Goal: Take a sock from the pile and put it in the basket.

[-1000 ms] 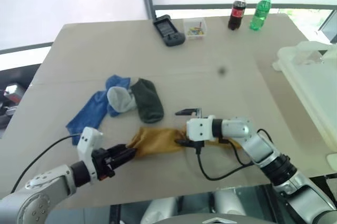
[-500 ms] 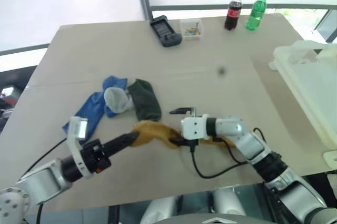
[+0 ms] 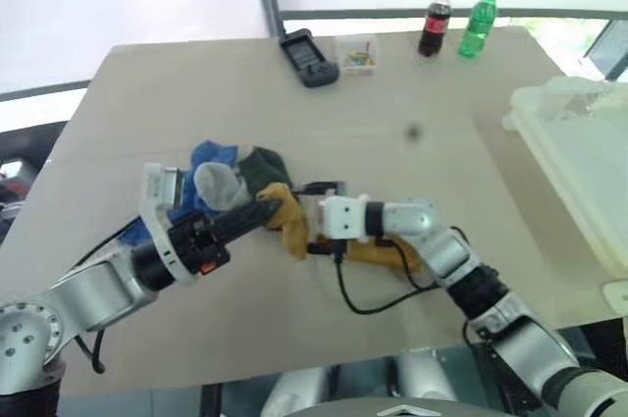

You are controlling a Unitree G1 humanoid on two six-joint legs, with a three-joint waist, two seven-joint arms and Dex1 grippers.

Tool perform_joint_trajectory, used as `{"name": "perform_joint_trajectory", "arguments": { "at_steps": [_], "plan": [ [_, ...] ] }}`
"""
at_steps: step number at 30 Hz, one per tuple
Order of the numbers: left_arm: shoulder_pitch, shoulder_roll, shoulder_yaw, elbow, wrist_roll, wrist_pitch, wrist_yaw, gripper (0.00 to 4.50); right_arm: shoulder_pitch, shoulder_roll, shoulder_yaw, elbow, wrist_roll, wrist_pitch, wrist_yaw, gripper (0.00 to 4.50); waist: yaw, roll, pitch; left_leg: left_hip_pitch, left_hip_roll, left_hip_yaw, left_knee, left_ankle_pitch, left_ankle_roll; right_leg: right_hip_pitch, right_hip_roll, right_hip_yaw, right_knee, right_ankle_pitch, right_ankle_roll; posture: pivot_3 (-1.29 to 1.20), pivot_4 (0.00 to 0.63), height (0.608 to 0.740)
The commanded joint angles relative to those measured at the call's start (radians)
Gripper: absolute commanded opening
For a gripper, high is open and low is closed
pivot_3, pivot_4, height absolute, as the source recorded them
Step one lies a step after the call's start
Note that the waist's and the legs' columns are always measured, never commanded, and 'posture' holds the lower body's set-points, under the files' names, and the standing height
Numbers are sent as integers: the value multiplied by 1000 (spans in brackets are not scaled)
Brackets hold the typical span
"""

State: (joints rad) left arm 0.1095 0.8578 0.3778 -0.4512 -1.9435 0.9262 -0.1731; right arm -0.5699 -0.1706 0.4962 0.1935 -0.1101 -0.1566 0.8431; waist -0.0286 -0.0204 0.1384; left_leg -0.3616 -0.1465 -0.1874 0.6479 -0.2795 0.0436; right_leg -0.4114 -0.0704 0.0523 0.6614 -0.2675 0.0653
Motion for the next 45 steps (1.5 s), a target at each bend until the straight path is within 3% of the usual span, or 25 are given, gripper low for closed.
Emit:
{"name": "perform_joint_trajectory", "arguments": {
  "at_steps": [1, 8, 14, 18, 25, 29, 36, 45],
  "plan": [
    [-41, 13, -43, 7, 23, -4, 13, 197, -48, 34, -5, -63, -11, 0, -28, 4500, -11, 2, 1, 0, 2, 0, -1, 0, -1, -1, 1, 0, 1, 0, 0, 0, 150, 740],
    [-236, -68, -237, 97, 155, 8, 79, 197, 30, -159, -41, -190, -102, -3, -16, 4500, 18, 1, 0, -1, 3, 0, 1, -1, -4, -1, 4, -1, -1, 2, -3, 0, 150, 740],
    [-442, -238, -399, 247, 328, 38, 164, 197, 106, -285, -60, -328, -157, 26, -17, 4500, 17, 0, 0, -2, 1, 1, 3, -1, -3, -1, 1, -3, 0, 2, -2, 0, 150, 740],
    [-569, -353, -457, 412, 497, 48, 118, 197, 171, -372, -121, -424, -170, 86, -17, 4500, 20, -1, 0, -1, 1, 0, 4, -1, -3, -1, 1, -3, 1, 2, -2, 0, 150, 740],
    [-654, -487, -469, 480, 687, 64, 61, 197, 314, -366, -288, -738, 78, 566, 25, 4500, 18, -1, -1, -5, 2, -1, 5, -1, -3, -1, 0, -3, -1, 2, -2, 0, 150, 740],
    [-698, -478, -430, 516, 744, 85, 6, 197, 309, -315, -238, -694, 40, 637, -58, 4500, 18, -1, -1, -4, 2, -1, 5, -1, -2, -1, 0, -3, 0, 2, -2, 0, 150, 740],
    [-758, -479, -368, 546, 816, 138, -53, 197, 323, -392, -60, -498, -164, 419, -117, 4500, 20, -2, -2, -3, 0, 0, 5, -1, -2, -1, -1, -2, 0, 2, -2, 0, 150, 740],
    [-786, -463, -366, 553, 918, 192, -160, 197, 453, -565, -54, -532, -126, 38, -29, 4500, 28, -4, -3, -3, 1, -2, 6, -1, -2, 0, -1, -5, -1, 2, -2, 0, 150, 740]
  ]
}}
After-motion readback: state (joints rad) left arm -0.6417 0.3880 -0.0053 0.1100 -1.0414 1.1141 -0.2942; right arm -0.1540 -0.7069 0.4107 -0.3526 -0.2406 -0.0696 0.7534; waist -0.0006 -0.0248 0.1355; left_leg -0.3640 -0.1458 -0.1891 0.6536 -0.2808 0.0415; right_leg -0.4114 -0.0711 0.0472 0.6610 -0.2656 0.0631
